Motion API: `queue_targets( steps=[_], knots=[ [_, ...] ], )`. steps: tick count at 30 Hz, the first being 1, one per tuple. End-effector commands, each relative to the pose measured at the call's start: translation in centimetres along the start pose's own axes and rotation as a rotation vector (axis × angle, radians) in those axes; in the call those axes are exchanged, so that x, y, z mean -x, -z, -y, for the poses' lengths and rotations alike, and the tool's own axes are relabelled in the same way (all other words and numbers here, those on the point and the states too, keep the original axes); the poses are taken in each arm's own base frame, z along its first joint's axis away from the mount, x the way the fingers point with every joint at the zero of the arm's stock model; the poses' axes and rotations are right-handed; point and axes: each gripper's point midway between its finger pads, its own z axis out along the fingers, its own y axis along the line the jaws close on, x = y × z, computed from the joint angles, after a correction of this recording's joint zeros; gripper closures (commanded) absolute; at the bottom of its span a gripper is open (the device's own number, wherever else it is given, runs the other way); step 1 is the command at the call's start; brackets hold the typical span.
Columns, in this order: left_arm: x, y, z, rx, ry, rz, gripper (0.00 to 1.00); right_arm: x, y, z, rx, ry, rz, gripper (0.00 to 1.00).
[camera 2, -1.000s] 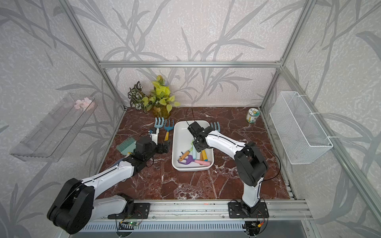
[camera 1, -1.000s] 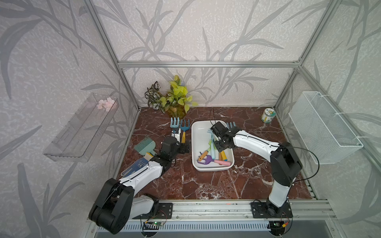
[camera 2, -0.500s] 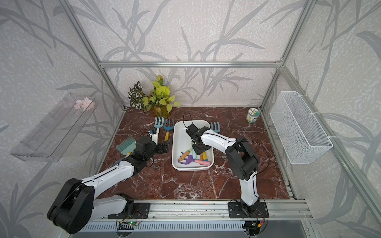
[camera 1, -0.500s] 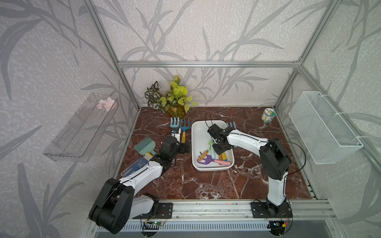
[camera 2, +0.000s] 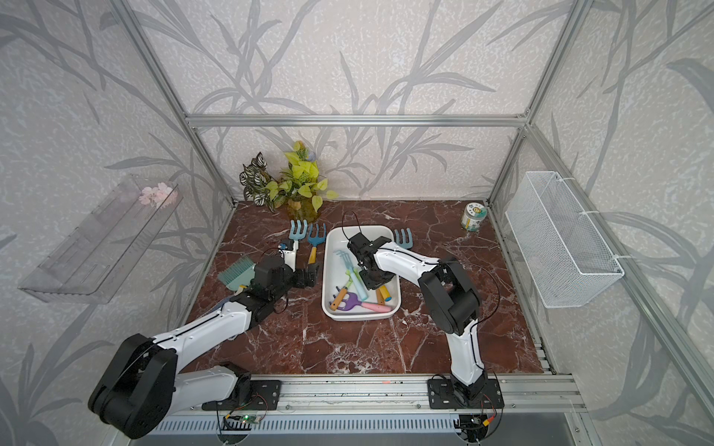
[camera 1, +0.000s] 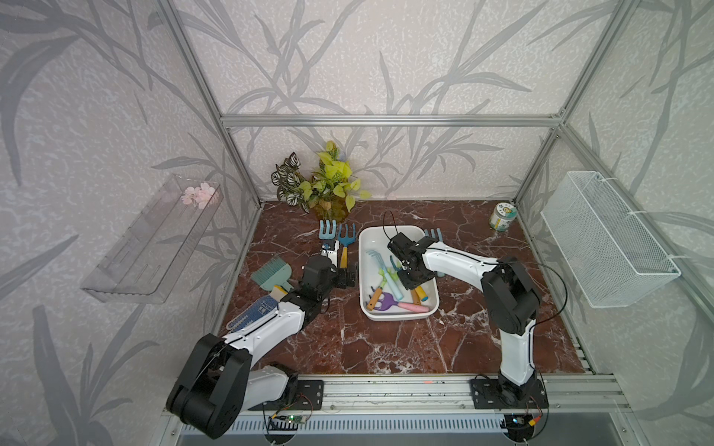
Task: Take the hand rake out of the storage box
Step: Pick up the rake from the storage box.
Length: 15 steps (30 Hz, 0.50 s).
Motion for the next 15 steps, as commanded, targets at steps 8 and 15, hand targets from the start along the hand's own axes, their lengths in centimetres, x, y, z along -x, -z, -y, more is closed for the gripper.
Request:
queue_targets(
  steps=[8, 15],
  knots=[
    [1.7, 0.0, 0.6, -0.019, -0.008, 0.036, 0.0, 1.0, 2.9, 1.0, -0.025, -0.031, 0.097, 0.88],
    [1.6, 0.0, 0.6, -0.019, -0.009, 0.034, 0.0, 1.8, 5.3, 1.9, -0.036, -0.057, 0.202, 0.92]
  ],
)
